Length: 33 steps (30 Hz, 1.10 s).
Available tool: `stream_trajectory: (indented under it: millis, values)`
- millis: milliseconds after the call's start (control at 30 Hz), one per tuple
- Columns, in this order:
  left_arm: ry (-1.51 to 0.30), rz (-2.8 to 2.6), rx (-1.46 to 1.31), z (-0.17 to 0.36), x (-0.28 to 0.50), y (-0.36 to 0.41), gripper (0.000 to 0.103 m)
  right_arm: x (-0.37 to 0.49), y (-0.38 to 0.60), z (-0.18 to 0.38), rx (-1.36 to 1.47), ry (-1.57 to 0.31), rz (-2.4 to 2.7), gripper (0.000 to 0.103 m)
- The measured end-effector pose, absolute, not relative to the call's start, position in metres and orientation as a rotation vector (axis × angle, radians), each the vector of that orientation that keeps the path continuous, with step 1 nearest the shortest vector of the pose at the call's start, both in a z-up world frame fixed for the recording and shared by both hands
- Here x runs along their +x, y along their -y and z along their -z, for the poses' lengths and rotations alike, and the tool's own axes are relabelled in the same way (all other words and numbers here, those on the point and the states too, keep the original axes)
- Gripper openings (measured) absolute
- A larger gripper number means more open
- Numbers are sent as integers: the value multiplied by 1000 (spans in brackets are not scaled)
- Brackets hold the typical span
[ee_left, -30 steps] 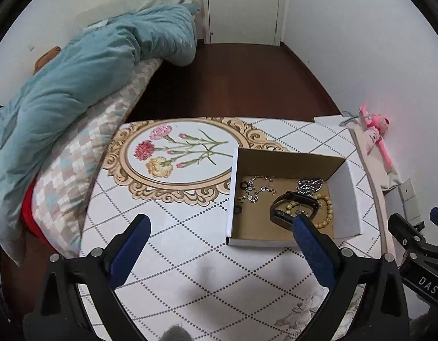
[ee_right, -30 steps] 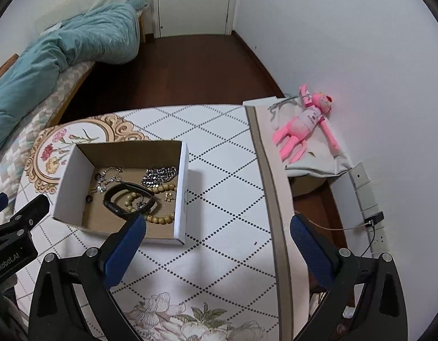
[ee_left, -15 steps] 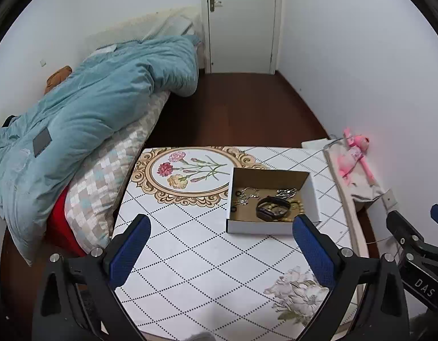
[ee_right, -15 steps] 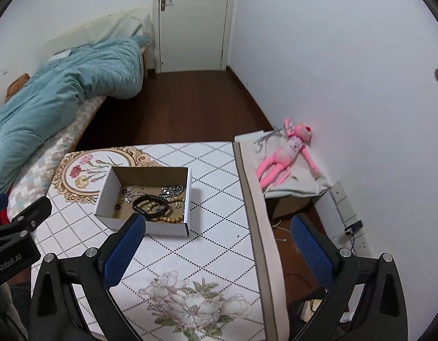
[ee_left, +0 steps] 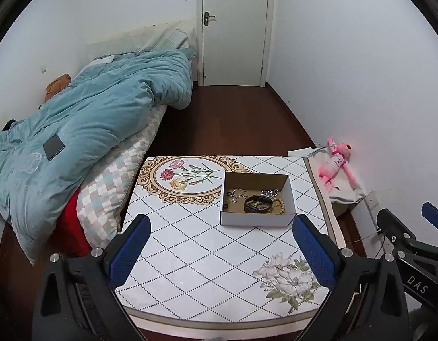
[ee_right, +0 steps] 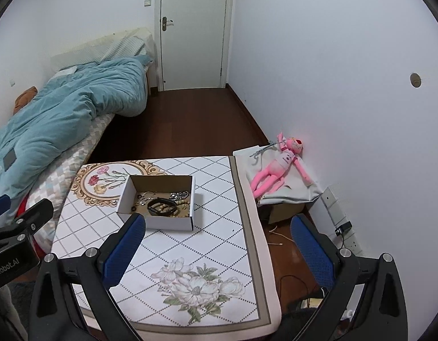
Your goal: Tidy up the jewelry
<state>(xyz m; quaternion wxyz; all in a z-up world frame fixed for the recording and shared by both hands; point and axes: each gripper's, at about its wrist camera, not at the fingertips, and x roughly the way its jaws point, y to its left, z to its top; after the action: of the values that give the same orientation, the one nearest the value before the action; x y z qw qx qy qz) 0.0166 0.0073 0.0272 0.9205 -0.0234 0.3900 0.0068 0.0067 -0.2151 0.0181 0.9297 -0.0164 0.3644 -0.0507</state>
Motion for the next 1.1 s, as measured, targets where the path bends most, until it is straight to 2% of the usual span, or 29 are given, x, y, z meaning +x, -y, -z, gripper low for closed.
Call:
stream_trajectory:
  millis: [500,1100]
  values:
    - [-905,-7,-50,-31,38,-3,102,24,217,-38,-29,-793,100,103]
    - [-981,-37,-11,-10,84,2,102,80,215,-7,-54,-918,117,103]
